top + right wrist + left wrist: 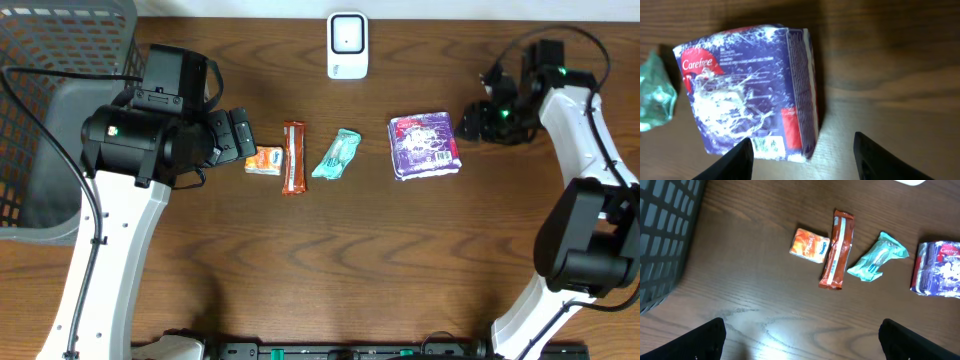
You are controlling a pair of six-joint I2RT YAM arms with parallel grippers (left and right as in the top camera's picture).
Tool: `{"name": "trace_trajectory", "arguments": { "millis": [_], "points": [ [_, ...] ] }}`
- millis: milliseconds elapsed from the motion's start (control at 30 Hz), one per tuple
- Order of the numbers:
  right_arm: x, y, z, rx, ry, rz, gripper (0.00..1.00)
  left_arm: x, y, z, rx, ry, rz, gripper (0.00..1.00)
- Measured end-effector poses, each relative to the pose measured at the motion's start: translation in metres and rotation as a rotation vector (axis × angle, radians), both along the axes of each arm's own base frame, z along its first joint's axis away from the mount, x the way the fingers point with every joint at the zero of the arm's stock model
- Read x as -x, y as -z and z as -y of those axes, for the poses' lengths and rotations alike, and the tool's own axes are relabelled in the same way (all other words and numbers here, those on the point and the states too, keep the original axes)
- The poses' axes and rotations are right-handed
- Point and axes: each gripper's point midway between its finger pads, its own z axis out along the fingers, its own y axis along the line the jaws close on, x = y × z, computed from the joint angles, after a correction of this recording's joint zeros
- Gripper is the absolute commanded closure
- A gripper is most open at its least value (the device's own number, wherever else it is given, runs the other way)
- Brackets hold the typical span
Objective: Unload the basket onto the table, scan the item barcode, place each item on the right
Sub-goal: 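Lift the purple-red package, turn it over, and set it down at right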
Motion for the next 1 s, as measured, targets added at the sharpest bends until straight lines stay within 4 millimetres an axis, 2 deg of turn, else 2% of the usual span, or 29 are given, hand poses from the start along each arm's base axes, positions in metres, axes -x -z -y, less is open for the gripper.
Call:
{"name": "trace_trajectory", "arguments": {
  "millis": [133,267,367,600,667,1000],
  "points": [
    [0.009,0.025,-0.011,-0.126,-0.025,0.027,0.39,0.000,0.000,0.000,0.000,0.000,0.000,0.02],
    [0.022,0.044,-0.030,-0.216,-0.067,0.042,0.72,0.000,0.000,0.000,0.000,0.000,0.000,0.02],
    [0.020,0.050,-0.036,-0.258,-0.080,0.084,0.99,0.000,0.000,0.000,0.000,0.000,0.000,0.02],
    [0.018,0.049,-0.037,-0.291,-0.039,0.086,0.99,0.000,0.000,0.000,0.000,0.000,0.000,0.02],
    [0.018,0.049,-0.032,-0.283,-0.007,0.068,0.99,0.000,0.000,0.000,0.000,0.000,0.000,0.02],
    [0.002,0.031,0.028,-0.086,0.177,0.033,0.99,0.000,0.000,0.000,0.000,0.000,0.000,0.02]
  ]
}}
